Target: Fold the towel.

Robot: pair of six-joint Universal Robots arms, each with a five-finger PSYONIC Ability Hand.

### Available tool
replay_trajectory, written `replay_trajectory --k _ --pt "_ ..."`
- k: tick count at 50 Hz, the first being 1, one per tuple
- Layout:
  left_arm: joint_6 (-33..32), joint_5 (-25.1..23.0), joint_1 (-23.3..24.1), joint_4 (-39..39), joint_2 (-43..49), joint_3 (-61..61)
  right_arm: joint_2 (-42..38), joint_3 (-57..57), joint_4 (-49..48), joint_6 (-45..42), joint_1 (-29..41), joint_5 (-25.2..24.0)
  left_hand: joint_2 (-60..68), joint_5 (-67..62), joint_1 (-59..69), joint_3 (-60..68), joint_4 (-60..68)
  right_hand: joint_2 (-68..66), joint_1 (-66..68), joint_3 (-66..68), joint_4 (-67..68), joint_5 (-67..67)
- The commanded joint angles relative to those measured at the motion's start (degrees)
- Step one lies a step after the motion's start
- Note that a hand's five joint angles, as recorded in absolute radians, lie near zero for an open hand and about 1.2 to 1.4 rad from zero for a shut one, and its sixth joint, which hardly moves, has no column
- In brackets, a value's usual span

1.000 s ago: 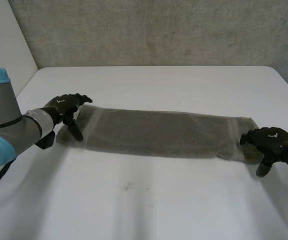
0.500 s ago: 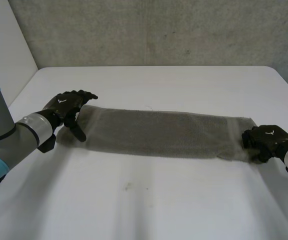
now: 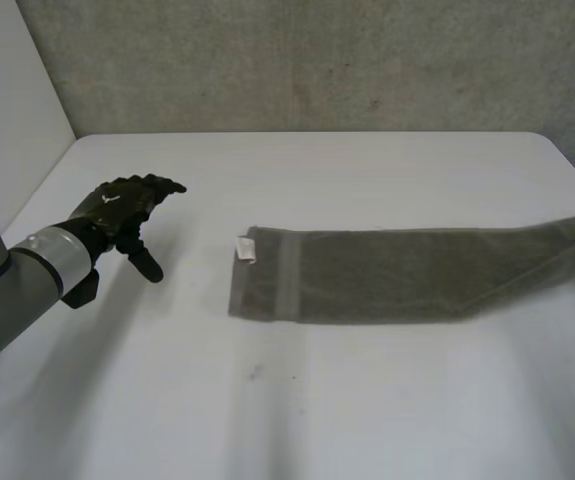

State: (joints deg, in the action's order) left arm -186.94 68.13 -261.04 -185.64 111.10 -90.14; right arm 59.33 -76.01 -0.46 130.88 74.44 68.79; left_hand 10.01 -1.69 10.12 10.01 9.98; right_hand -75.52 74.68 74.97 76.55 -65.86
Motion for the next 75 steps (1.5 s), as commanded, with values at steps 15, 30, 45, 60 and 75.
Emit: replay_trajectory --k 15,30,45,60,75 --pt "2.6 0.2 1.4 -2.2 -1.6 0.8 -15.2 19.3 1.3 0.4 56.4 4.9 0.5 1.1 0.4 0.5 0.6 -4.5 5.3 5.0 3.5 -4.1" --pt "3.8 0.7 7.4 -3.8 2.5 5.4 -13.1 17.8 1.6 4.0 58.9 10.3 0.5 1.1 0.4 0.5 0.6 65.5 -64.7 -65.0 -66.5 65.9" --pt "9.5 1.0 14.7 -3.8 6.2 11.9 8.3 -11.6 -1.3 20.4 40.1 1.4 1.0 0.6 0.9 1.0 1.1 65.5 -64.7 -65.0 -66.5 65.9" --pt "7.4 4.8 16.5 -3.3 17.4 15.4 -0.1 -19.0 -9.4 18.7 30.6 -2.8 0.5 1.1 0.4 0.5 0.6 37.0 -36.2 -36.5 -38.0 37.3" --pt "7.6 4.9 15.1 -3.3 5.8 12.0 4.5 -12.7 -11.2 -2.6 37.9 1.1 0.5 1.1 0.4 0.5 0.6 -4.5 5.3 5.0 3.5 -4.1"
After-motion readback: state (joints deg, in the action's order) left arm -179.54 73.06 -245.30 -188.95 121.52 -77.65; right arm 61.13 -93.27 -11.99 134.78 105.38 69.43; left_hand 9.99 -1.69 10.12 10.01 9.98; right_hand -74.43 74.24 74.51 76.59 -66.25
